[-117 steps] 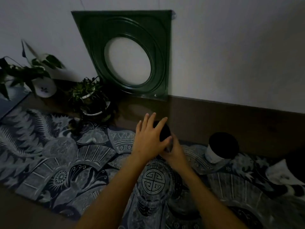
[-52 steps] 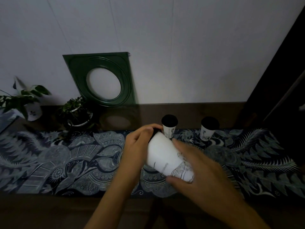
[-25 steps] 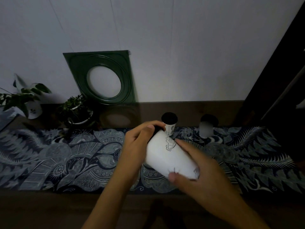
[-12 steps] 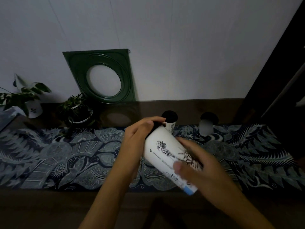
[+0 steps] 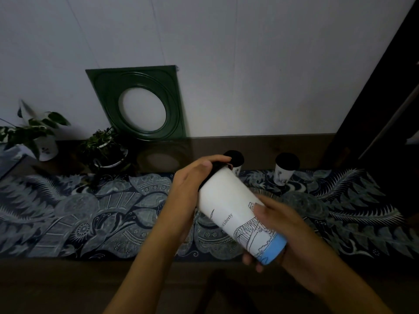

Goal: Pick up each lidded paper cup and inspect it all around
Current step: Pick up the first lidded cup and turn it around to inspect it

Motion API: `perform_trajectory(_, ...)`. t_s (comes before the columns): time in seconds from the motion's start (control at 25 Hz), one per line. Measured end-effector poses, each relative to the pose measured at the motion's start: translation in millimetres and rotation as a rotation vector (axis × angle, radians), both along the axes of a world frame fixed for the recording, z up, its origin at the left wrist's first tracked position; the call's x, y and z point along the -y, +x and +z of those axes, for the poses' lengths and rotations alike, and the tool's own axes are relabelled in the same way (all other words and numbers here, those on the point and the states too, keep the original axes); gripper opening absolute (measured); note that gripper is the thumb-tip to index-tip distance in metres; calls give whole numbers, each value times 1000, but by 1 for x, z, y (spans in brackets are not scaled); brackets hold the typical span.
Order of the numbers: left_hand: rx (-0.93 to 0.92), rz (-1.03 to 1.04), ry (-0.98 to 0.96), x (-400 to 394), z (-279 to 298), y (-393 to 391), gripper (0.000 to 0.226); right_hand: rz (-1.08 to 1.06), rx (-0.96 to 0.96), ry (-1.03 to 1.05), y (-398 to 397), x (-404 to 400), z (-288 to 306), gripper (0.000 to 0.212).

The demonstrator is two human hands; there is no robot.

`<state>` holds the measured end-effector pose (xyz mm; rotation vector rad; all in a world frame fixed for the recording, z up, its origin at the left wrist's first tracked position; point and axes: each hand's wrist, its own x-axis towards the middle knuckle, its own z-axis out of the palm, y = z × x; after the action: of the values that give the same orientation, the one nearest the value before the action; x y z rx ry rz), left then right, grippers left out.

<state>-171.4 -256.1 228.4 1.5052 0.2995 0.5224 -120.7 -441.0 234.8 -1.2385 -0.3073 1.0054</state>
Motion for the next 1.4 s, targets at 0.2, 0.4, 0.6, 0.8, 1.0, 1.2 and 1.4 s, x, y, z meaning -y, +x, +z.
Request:
perform_trajectory(0.2,-71,87,48,0,-2,7,33,2,1399,-497,1,0,-16,82)
perform_trajectory(0.4,-53,-20,35,-6,0,5,39,-4,552,-129,2,-2,-6,78)
perform_trajectory(0.6,-22,-19,-27,-8,-3,8,39,39,107,-49,-2,-2,-3,60)
perform_trajectory(0.8,-120,58,25,-6,-3,13,33,72,1321,-537,-1,-3,-15,88)
perform_trajectory(1.0,-96,-20,2,-9,-2,9,39,-33,347,-75,0,-3,-11,63)
perform_trajectory(1.2,-58,12,-35,-7,-3,8,38,-14,227,-88,-3,-5,-5,54)
perform_trajectory(1.4,-120,53,10,-6,0,11,33,78,1296,-515,0,-3,-13,88)
